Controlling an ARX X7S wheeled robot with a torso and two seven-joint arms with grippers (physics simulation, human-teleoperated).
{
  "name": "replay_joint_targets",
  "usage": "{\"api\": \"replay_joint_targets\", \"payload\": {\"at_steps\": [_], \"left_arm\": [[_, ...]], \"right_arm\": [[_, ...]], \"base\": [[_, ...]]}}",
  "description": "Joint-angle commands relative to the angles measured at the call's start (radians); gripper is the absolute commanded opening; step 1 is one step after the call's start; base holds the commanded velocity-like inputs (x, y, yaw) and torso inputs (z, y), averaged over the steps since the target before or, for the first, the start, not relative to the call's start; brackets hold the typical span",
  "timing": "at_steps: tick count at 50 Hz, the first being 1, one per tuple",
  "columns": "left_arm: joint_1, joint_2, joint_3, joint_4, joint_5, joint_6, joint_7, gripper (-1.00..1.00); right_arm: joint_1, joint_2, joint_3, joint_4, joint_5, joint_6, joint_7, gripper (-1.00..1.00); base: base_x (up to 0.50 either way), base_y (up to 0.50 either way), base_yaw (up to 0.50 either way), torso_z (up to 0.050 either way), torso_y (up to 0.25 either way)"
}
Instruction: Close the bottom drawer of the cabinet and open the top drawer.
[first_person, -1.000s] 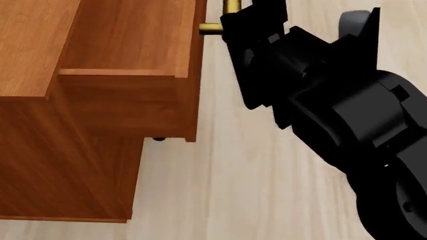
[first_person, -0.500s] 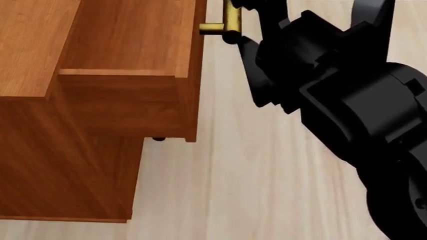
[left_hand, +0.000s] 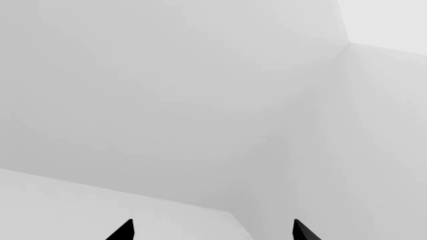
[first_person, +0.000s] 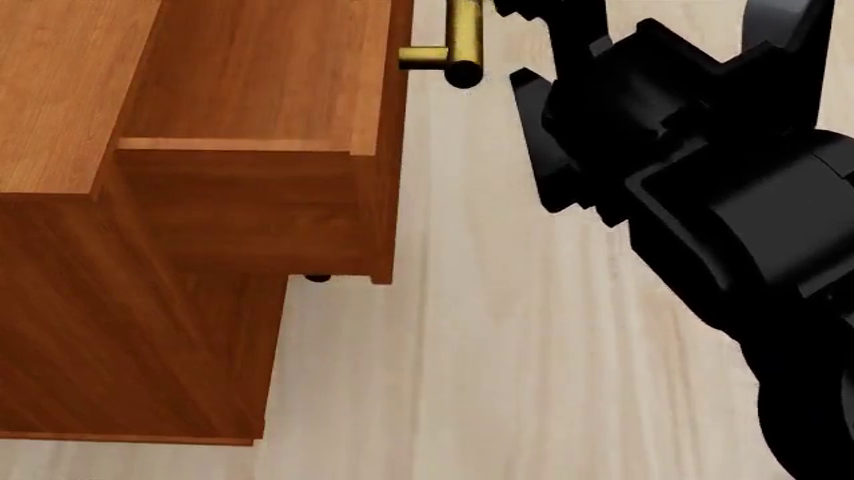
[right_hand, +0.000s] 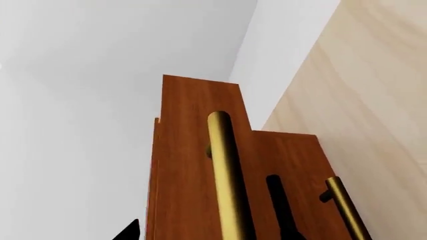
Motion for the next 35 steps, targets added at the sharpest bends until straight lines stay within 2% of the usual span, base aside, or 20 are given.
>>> {"api": "replay_joint_targets", "payload": {"at_steps": [1,14,24,35], "left_arm": [[0.001,-0.001,0.002,-0.002,0.000,0.001,-0.001,1.00],[-0.002,-0.004,0.006,-0.004,-0.002,0.003,0.002,1.00],[0.001,-0.003,0.005,-0.005,-0.007,0.010,0.007,1.00],[0.003,-0.001,0.004,-0.008,-0.014,0.016,0.011,1.00]], "right_arm": [[0.024,0.035,-0.004,-0.048,-0.053,-0.021,0.048,1.00],[0.172,0.045,-0.090,-0.137,-0.279,0.001,0.252,1.00],[0.418,-0.023,-0.177,-0.089,-0.358,0.258,0.370,1.00],[0.557,-0.122,-0.244,0.017,-0.368,0.436,0.399,1.00]], "base": [[0.00,0.00,0.00,0.000,0.000],[0.00,0.00,0.00,0.000,0.000],[0.00,0.00,0.00,0.000,0.000],[0.00,0.00,0.00,0.000,0.000]]}}
